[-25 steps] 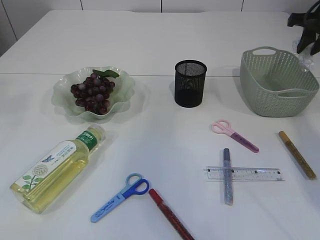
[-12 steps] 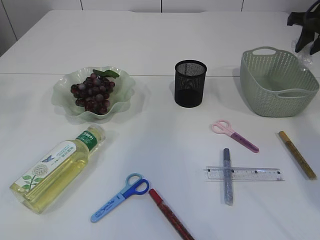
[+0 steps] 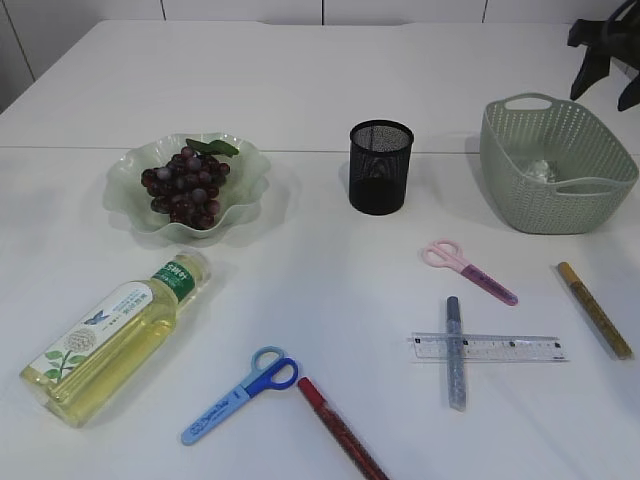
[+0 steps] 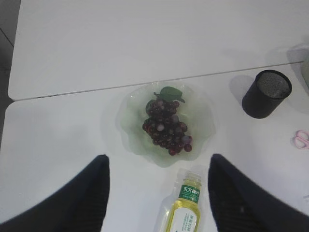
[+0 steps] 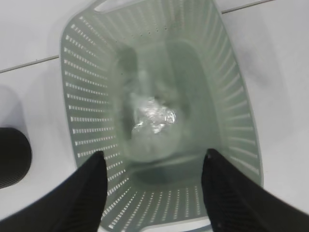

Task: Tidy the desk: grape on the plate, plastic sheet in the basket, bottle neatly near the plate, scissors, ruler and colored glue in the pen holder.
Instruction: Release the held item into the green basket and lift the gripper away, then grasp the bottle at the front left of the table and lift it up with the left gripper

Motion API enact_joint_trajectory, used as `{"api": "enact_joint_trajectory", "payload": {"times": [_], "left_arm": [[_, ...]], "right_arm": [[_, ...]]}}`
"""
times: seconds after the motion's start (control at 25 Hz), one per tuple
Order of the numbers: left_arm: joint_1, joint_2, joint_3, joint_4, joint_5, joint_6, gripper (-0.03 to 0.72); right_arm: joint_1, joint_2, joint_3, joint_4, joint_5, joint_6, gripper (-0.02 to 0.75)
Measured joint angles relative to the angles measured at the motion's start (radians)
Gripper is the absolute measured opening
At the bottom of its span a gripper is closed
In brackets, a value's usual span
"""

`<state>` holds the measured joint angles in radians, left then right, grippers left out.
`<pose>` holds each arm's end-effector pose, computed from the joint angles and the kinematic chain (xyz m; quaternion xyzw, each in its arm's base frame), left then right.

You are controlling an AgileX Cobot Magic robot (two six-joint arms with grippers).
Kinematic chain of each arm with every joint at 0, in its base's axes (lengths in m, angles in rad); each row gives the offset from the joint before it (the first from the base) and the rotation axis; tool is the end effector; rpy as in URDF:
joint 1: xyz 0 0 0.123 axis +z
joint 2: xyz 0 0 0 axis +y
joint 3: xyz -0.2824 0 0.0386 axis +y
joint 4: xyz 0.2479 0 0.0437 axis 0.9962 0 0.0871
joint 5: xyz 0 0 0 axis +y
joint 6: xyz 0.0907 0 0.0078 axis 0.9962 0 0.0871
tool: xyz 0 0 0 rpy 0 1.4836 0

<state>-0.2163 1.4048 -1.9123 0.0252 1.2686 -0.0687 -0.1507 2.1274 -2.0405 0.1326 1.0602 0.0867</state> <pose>0.2523 -0.0532 0.5097 0.0646 0.8987 -0.0492 0.4309 0.4733 -0.0612 0.2856 0.1309 0.9567 0.0560 0.2540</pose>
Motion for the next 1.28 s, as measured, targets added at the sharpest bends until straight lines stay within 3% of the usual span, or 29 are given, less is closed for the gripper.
{"api": "enact_joint_trajectory", "payload": {"times": [0.16,0.4,0.68,0.88,1.08,1.28], "left_arm": [[0.000,0.000,0.000,0.000,0.000,0.000,0.468],[0.000,0.000,0.000,-0.003,0.000,0.000,0.468],[0.000,0.000,0.008,-0.050,0.000,0.000,0.468],[0.000,-0.002,0.116,-0.067,0.000,0.000,0.475],[-0.004,0.010,0.279,-0.067,0.000,0.000,0.557],[-0.066,0.071,0.373,-0.055,-0.004,0.004,0.580]], "right_arm": [[0.000,0.000,0.000,0.000,0.015,0.000,0.491],[0.000,0.000,0.000,0.002,0.161,-0.003,0.491],[0.000,0.000,0.000,-0.007,0.175,-0.008,0.491],[0.000,-0.058,0.011,-0.009,0.177,-0.008,0.491],[0.000,-0.177,0.073,0.030,0.179,-0.010,0.491],[0.000,-0.313,0.175,0.066,0.183,-0.015,0.491]]}}
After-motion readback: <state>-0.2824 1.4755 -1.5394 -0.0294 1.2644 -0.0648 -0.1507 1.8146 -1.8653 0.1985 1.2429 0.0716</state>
